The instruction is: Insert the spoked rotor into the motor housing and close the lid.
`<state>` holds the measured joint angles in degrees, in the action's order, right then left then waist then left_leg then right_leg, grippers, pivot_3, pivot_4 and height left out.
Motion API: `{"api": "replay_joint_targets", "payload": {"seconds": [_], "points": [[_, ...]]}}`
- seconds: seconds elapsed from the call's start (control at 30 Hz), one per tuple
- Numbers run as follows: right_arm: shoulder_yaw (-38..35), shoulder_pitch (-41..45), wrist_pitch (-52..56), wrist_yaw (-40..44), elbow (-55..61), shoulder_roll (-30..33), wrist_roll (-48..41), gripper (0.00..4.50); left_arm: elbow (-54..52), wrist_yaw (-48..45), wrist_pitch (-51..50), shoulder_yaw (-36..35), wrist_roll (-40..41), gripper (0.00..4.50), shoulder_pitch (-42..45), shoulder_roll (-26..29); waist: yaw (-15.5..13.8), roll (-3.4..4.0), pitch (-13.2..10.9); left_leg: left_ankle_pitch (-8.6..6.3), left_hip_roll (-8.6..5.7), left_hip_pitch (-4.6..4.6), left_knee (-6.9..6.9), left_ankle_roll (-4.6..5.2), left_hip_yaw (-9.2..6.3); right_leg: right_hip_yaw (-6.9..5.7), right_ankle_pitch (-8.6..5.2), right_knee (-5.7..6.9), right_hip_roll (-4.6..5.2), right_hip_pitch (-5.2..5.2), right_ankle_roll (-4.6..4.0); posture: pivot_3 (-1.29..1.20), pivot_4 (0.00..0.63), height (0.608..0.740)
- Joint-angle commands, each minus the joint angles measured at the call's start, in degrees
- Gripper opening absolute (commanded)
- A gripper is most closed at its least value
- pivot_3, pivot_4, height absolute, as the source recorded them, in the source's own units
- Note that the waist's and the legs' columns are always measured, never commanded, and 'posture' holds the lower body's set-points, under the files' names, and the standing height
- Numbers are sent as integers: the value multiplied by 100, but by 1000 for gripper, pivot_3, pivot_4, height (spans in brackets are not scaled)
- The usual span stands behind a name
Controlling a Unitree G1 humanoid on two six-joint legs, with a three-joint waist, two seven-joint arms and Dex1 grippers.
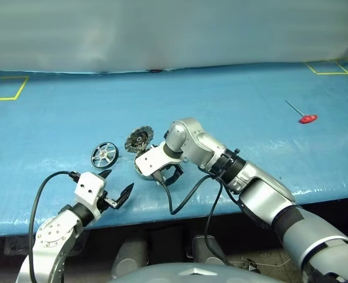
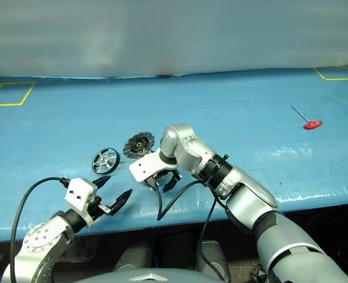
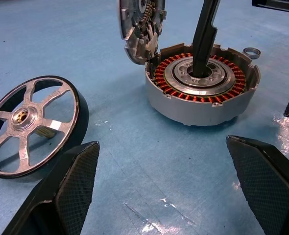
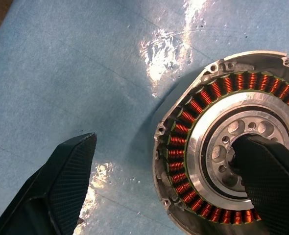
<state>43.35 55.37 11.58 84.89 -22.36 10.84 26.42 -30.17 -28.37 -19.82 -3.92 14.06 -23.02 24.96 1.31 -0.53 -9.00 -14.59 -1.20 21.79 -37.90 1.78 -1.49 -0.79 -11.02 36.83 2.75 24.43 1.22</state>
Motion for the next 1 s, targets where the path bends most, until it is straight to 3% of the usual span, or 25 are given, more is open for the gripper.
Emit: {"api": "replay_joint_targets", "payload": {"seconds": [0.03,1.0], "points": [[5,71,20,63,-6,45,-67,4478,-81,7,11,2,32,4500,20,-8,-7,0,0,0,1,0,1,0,-1,-1,-1,0,-1,0,0,0,150,740],[-54,310,-91,28,207,197,-147,4478,-37,-76,9,4,35,4500,101,28,-10,0,-5,0,0,12,4,0,0,-2,-3,-1,2,7,2,0,150,740]]}}
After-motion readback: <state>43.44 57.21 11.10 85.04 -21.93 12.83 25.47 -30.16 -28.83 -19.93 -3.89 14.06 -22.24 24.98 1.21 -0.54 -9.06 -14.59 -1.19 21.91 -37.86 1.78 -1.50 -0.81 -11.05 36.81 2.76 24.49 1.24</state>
